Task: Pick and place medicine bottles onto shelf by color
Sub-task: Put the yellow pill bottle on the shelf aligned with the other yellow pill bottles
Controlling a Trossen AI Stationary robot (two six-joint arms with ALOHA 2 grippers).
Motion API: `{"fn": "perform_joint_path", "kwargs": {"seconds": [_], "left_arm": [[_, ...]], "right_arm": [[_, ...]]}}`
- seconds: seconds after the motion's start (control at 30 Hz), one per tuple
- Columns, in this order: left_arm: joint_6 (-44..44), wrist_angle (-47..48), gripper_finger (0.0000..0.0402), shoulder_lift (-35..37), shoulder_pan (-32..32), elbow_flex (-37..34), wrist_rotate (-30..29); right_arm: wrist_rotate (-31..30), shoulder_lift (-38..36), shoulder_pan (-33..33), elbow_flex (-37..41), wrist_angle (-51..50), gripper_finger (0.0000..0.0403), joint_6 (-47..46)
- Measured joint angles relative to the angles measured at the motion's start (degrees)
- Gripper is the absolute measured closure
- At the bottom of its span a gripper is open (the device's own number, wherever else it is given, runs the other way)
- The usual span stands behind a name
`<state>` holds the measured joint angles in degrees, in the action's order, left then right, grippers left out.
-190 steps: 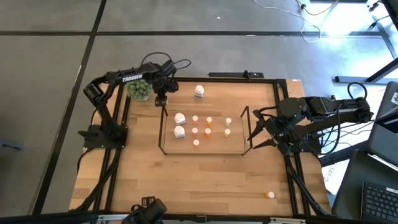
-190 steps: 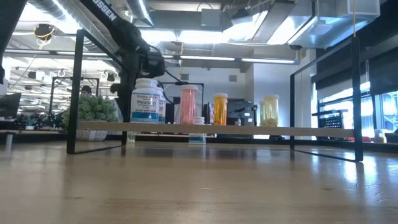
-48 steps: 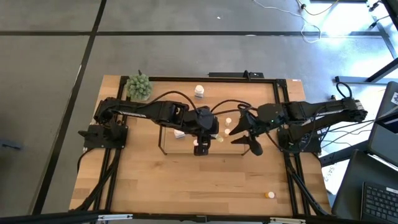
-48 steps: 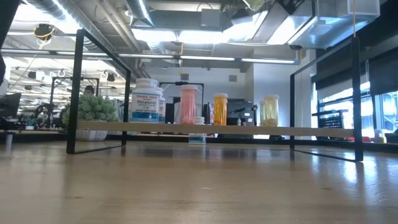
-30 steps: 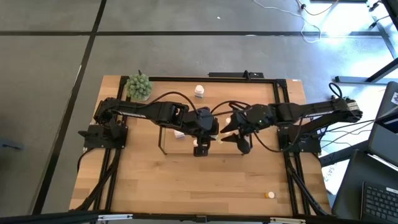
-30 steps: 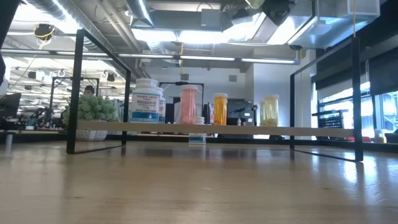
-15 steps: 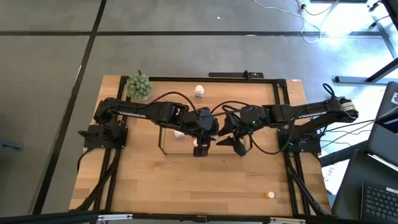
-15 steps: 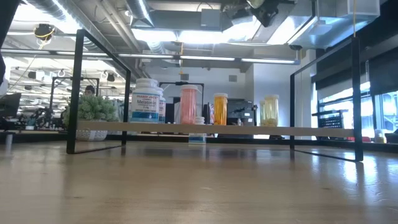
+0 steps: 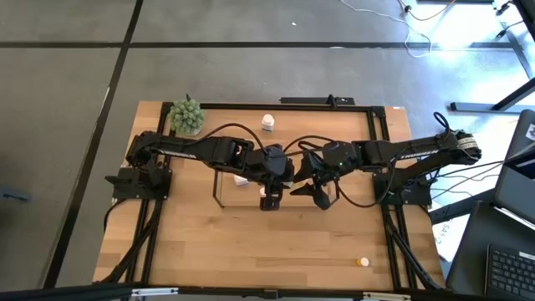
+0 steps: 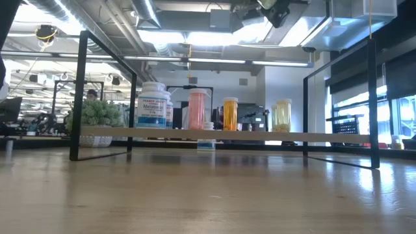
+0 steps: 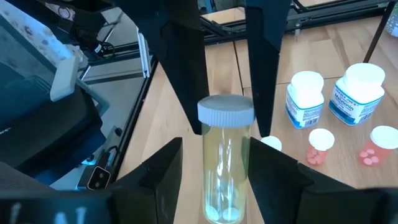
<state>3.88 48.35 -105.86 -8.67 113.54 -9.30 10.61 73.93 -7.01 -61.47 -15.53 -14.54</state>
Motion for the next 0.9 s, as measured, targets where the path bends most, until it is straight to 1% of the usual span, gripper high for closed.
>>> {"fn": "perform_joint_path", "kwargs": {"seconds": [0.3, 0.4, 0.57, 0.67, 0.8, 0.9], "left_arm": [[0.02, 0.03, 0.0315, 0.0, 0.02, 0.0, -0.04], [0.02, 0.01, 0.0315, 0.0, 0.02, 0.0, -0.03], [0.02, -0.02, 0.0315, 0.0, -0.02, 0.0, 0.07], [0.02, 0.0, 0.0315, 0.0, -0.02, 0.0, 0.04], [1.13, 0.0, 0.0313, 0.0, -0.01, 0.0, 0.04], [1.84, -0.02, 0.0302, 0.0, -0.01, 0.0, 0.07]], "right_arm": [[-0.46, -0.02, 0.0, 0.0, -0.01, 0.0232, -0.01], [-0.46, -0.02, 0.0, 0.0, -0.02, 0.0248, 0.01], [-0.7, -0.02, 0.0, 0.0, -0.11, 0.0286, 0.03], [-0.7, -0.02, 0.0, 0.0, -0.11, 0.0299, 0.01], [-0.63, -0.04, 0.0, 0.0, -0.11, 0.0297, 0.01], [-0.61, -0.04, 0.0, 0.0, -0.11, 0.0295, 0.05]]}}
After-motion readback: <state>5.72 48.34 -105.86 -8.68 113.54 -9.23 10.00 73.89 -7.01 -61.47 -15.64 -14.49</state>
